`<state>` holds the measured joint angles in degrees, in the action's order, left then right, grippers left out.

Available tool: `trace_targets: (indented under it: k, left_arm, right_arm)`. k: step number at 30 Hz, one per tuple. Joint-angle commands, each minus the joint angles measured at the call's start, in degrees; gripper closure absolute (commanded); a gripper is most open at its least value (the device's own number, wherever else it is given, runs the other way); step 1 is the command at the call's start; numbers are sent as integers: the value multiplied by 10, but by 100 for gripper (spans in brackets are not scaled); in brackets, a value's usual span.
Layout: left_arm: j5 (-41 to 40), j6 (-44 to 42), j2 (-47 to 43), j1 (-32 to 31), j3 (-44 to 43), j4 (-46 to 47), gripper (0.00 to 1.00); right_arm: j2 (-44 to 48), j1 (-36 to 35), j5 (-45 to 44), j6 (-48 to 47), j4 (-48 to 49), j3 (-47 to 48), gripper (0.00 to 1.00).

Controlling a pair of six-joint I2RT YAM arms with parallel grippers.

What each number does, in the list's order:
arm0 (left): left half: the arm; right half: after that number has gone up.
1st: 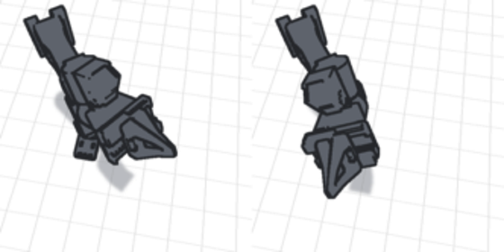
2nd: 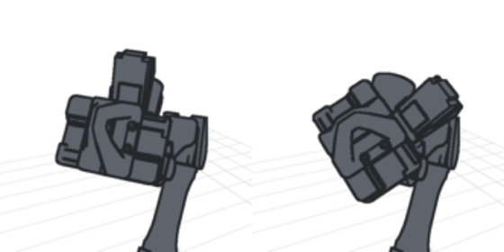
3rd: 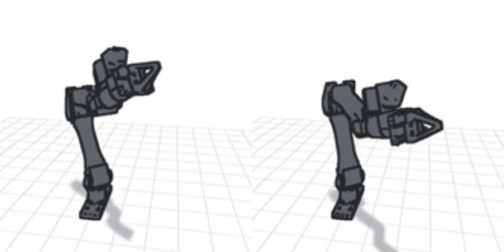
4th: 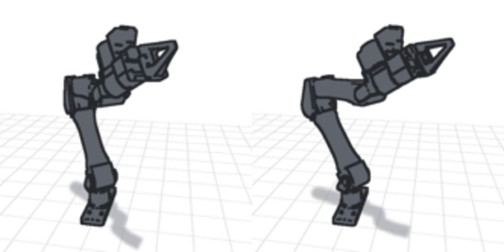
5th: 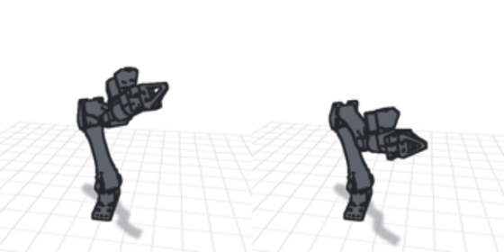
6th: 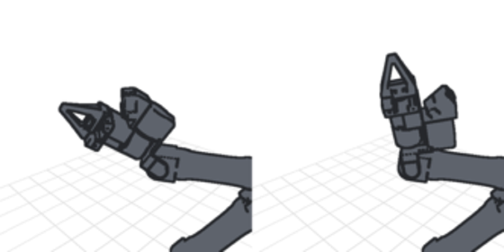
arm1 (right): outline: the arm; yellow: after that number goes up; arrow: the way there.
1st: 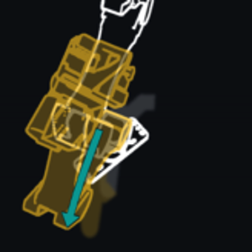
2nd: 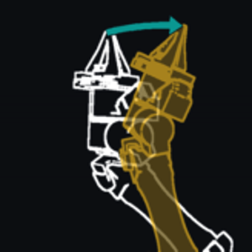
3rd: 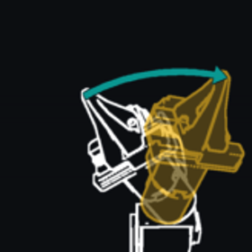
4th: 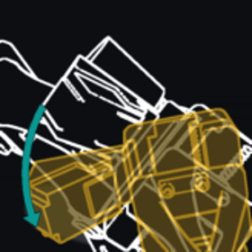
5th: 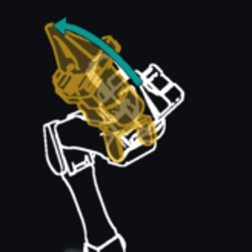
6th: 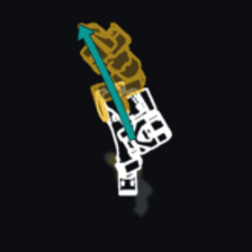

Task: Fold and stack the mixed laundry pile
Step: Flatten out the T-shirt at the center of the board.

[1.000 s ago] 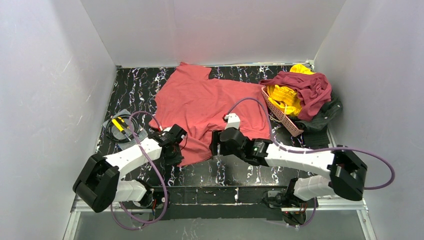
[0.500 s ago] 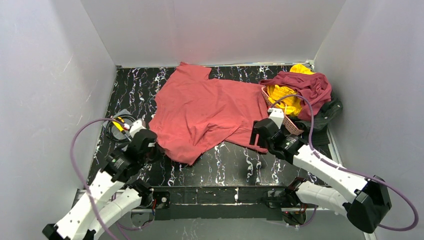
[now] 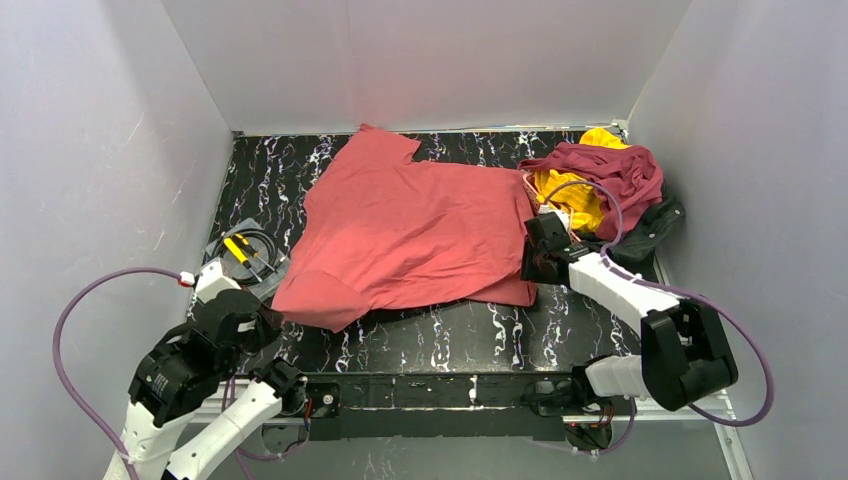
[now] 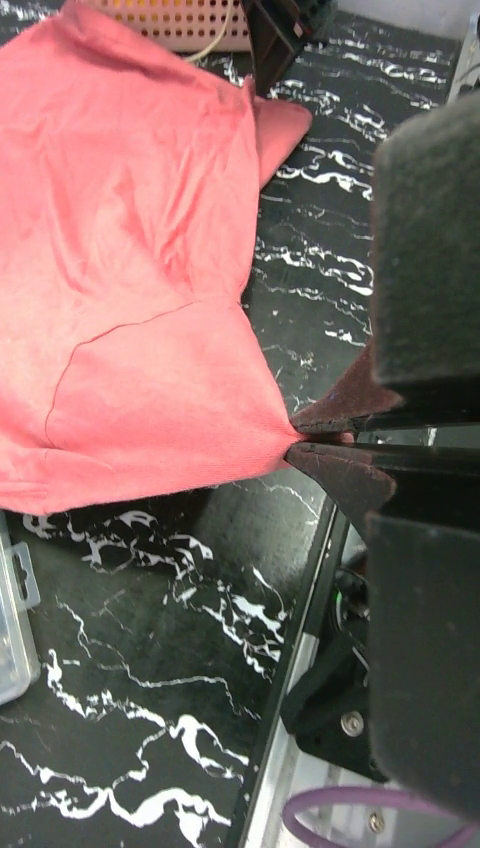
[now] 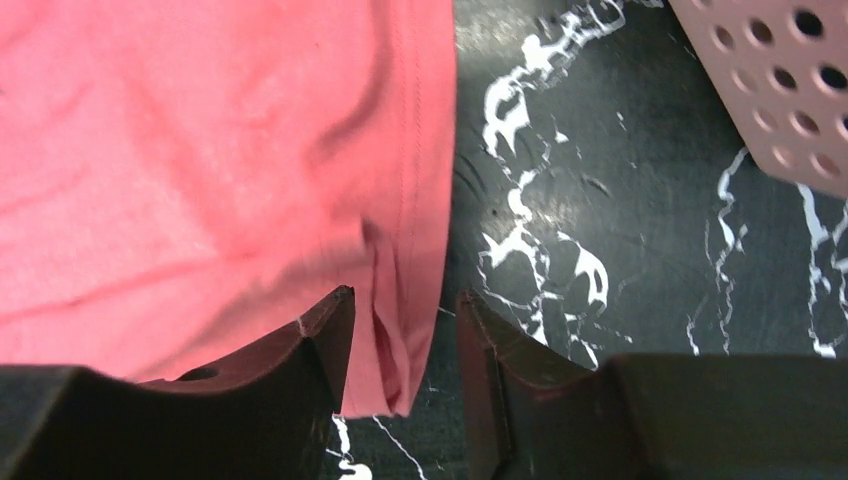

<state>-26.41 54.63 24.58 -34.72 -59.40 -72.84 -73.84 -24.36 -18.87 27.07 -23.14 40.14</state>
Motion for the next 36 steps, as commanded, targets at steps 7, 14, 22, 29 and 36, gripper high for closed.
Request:
trace_targets:
  k: [7, 14, 22, 29, 36]
  left_arm:
    - [-53, -6, -10, 2, -19, -77, 100]
    - [-54, -8, -8, 1, -15, -80, 100]
    - [-43, -5, -10, 2, 2, -66, 100]
    - [-38, 1, -16, 2, 15, -63, 100]
    - [-36, 1, -19, 2, 17, -63, 100]
  right_arm:
    - [-36, 9, 63, -86, 53, 46, 52]
    - [56, 9, 98, -10, 23, 26, 41]
    - [56, 9, 105, 77, 30, -2, 37]
    - [7, 9, 88, 89, 47, 21, 36]
    - [-43, 7, 84, 85, 65, 34, 42]
